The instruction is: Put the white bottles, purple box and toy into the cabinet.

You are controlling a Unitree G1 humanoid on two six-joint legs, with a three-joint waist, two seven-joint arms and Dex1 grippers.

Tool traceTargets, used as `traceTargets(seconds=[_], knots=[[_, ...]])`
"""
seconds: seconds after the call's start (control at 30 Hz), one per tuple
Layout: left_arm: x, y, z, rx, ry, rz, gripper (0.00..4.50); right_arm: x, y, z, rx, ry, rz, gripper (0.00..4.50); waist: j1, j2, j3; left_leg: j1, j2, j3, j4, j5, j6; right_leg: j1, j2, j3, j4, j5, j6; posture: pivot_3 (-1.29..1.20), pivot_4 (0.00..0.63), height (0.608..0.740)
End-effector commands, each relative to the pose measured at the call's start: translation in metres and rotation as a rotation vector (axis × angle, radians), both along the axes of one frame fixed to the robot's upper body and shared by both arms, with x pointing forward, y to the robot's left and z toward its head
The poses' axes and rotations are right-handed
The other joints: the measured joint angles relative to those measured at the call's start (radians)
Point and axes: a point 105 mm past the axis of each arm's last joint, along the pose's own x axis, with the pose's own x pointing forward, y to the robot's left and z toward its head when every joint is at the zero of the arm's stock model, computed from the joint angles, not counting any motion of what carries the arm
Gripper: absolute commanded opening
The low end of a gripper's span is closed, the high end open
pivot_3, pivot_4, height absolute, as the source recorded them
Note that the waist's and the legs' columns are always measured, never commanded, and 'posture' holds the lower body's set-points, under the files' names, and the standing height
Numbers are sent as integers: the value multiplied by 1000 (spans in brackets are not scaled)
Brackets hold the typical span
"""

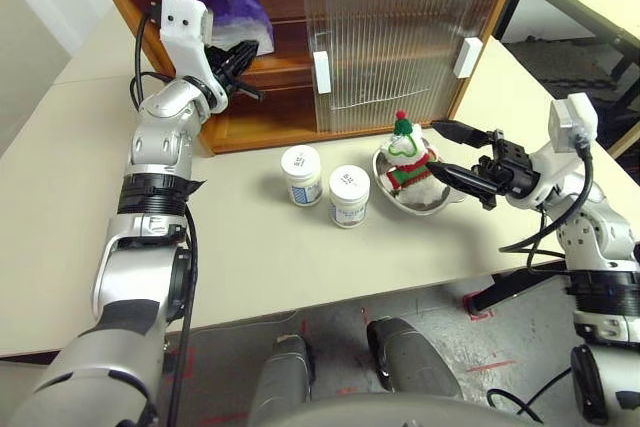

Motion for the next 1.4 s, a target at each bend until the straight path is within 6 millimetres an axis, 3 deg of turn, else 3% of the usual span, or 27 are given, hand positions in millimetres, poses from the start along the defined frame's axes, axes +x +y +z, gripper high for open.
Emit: traceTargets(seconds=[0.03, 0.13, 0.2, 0.3, 0.4, 0.6, 0.67, 0.8, 1.03, 1.4], knots=[[-18, -7, 7, -66, -38, -102, 597, 0, 3, -1, -9, -5, 7, 4500, 0, 0, 0, 0, -1, 1, 0, 0, 0, 0, 1, 0, 0, 0, 0, -245, 96, 740], [-38, -12, 0, -100, -8, -194, 1585, 0, 1, -1, -12, -5, 3, 4500, -3, 0, 0, 0, -5, 1, 0, 0, 0, 0, 0, 0, 0, 3, -5, -241, 96, 740], [-58, -20, -15, -88, 37, -294, 2305, 1, -1, -1, -14, -6, -4, 4500, -5, 1, 0, 0, -5, 1, 0, 0, 0, 0, 0, -1, 0, 3, -5, -240, 97, 740], [-90, -1, -67, -36, 224, -272, 3411, 2, -3, -2, -20, -3, -6, 4500, -16, 2, -1, 2, -4, 1, 0, -1, 0, 0, 0, 0, 0, 2, -4, -230, 99, 740], [-101, 15, -80, -5, 271, -212, 4397, 2, -1, -2, -21, 0, 2, 4500, -14, 1, -1, 2, 0, -1, 0, 0, -2, 0, -1, -2, 1, 0, 0, -217, 103, 740], [-127, 15, -104, 46, 351, -274, 4456, 3, 3, -1, -22, 0, 22, 4500, -2, 2, -1, 1, 2, -6, -2, 1, -7, -1, -2, 1, 1, 1, -3, -207, 104, 740], [-135, 13, -117, 72, 388, -302, 4456, 2, 4, -4, -49, 0, 39, 4500, -2, 2, -1, 1, 2, -6, -2, -6, -18, -2, -2, 2, 1, 2, -3, -206, 105, 740], [-142, 8, -138, 75, 431, -330, 4456, 0, 8, -7, -83, -4, 62, 4500, -4, 3, -2, 0, 2, -6, -3, -7, -20, -5, -3, 3, 1, 2, -5, -215, 104, 740], [-137, 12, -164, 107, 463, -286, 4456, 2, 15, -3, -74, -18, 76, 4500, -4, 3, -2, -2, 3, -6, -5, -2, -10, -9, -3, 3, 1, 3, -6, -225, 105, 740], [-121, -13, -176, 115, 439, -308, 4456, 4, 19, 3, -30, -30, 75, 4500, -9, 4, -2, -2, 3, -5, -5, -2, -9, -9, -3, 3, 1, 5, -12, -244, 100, 740]])
